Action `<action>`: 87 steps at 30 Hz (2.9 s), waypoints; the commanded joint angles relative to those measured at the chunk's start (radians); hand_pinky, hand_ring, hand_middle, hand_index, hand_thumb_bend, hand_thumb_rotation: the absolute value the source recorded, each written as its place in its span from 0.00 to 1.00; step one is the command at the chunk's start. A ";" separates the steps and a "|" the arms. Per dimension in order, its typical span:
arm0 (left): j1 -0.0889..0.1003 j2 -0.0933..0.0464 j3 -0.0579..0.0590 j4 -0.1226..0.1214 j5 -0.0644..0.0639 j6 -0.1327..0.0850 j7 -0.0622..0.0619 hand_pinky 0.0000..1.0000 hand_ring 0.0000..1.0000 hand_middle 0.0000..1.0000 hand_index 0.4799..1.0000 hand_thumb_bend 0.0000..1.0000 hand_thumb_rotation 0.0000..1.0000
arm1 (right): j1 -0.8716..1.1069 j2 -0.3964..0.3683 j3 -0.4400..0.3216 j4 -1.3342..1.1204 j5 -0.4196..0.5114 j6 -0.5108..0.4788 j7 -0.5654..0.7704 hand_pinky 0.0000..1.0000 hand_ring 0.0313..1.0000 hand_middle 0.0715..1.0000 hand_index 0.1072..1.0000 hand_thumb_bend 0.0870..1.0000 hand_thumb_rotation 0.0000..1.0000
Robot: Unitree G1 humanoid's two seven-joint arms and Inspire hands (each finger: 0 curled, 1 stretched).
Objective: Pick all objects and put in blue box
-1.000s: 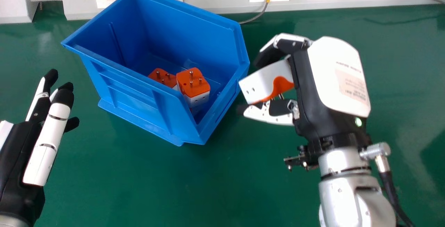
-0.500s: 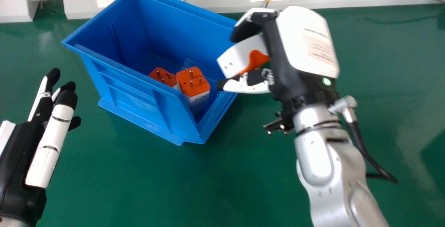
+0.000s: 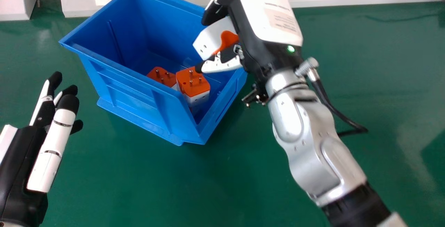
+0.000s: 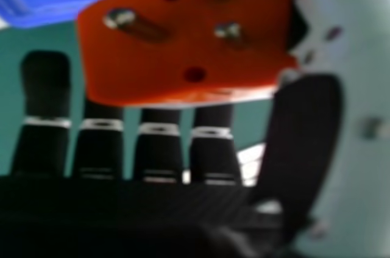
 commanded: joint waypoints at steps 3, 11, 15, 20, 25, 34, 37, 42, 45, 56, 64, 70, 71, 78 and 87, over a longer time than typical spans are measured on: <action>0.012 -0.007 -0.005 -0.042 0.011 -0.014 0.013 0.89 0.95 0.97 1.00 0.48 1.00 | -0.137 0.022 0.024 0.119 0.018 -0.042 -0.024 0.31 0.40 0.49 0.45 0.44 0.00; 0.026 -0.012 -0.016 -0.064 0.013 -0.005 0.022 0.89 0.95 0.97 1.00 0.46 1.00 | -0.281 0.055 0.066 0.355 0.035 -0.091 -0.055 0.32 0.41 0.50 0.44 0.44 0.00; 0.038 -0.017 -0.024 -0.080 0.015 -0.001 0.027 0.89 0.95 0.97 1.00 0.46 1.00 | -0.360 0.071 0.087 0.496 0.047 -0.143 -0.079 0.32 0.41 0.51 0.44 0.44 0.00; 0.048 -0.023 -0.032 -0.097 0.015 0.006 0.029 0.89 0.95 0.97 1.00 0.45 1.00 | -0.443 0.087 0.153 0.644 0.014 -0.181 -0.122 0.32 0.41 0.51 0.44 0.44 0.00; 0.058 -0.029 -0.041 -0.121 0.010 0.018 0.031 0.89 0.95 0.97 1.00 0.45 1.00 | -0.490 0.091 0.190 0.748 0.010 -0.228 -0.153 0.32 0.41 0.51 0.45 0.44 0.00; 0.067 -0.042 -0.054 -0.149 -0.003 0.042 0.035 0.89 0.96 0.97 1.00 0.46 1.00 | -0.542 0.082 0.229 0.880 0.003 -0.320 -0.172 0.33 0.42 0.51 0.44 0.45 0.00; 0.070 -0.046 -0.057 -0.162 -0.009 0.055 0.035 0.89 0.96 0.97 1.00 0.46 1.00 | -0.543 0.084 0.243 0.897 -0.007 -0.327 -0.196 0.33 0.42 0.51 0.43 0.45 0.00; 0.073 -0.051 -0.058 -0.168 -0.015 0.065 0.035 0.90 0.96 0.97 1.00 0.47 1.00 | -0.542 0.086 0.254 0.908 -0.004 -0.331 -0.208 0.34 0.42 0.50 0.42 0.45 0.00; 0.073 -0.054 -0.059 -0.170 -0.015 0.068 0.034 0.90 0.96 0.97 1.00 0.47 1.00 | -0.542 0.086 0.257 0.908 -0.001 -0.332 -0.208 0.34 0.42 0.50 0.42 0.45 0.00; 0.071 -0.059 -0.070 -0.185 -0.002 0.091 0.038 0.89 0.95 0.97 1.00 0.49 1.00 | -0.530 0.084 0.232 0.909 0.036 -0.335 -0.160 0.35 0.42 0.48 0.41 0.45 0.00; 0.066 -0.055 -0.074 -0.185 0.006 0.099 0.041 0.89 0.95 0.97 1.00 0.49 1.00 | -0.527 0.084 0.202 0.898 0.085 -0.300 -0.053 0.56 0.71 0.74 0.68 0.58 0.00; 0.055 -0.049 -0.073 -0.176 0.013 0.100 0.039 0.89 0.95 0.97 1.00 0.49 1.00 | -0.528 0.079 0.212 0.899 0.080 -0.293 -0.051 0.75 0.88 0.89 0.86 0.74 0.03; 0.051 -0.047 -0.072 -0.171 0.013 0.099 0.039 0.89 0.95 0.97 1.00 0.49 1.00 | -0.530 0.078 0.213 0.900 0.080 -0.291 -0.050 0.75 0.88 0.89 0.86 0.74 0.03; 0.032 -0.039 -0.069 -0.145 0.021 0.090 0.037 0.89 0.95 0.97 1.00 0.49 1.00 | -0.526 0.069 0.217 0.888 0.077 -0.289 -0.070 0.91 0.98 0.98 0.98 0.86 0.10; 0.011 -0.031 -0.071 -0.101 0.048 0.065 0.042 0.89 0.95 0.96 1.00 0.49 1.00 | -0.539 0.069 0.214 0.897 0.079 -0.270 -0.090 0.94 1.00 1.00 1.00 0.88 0.13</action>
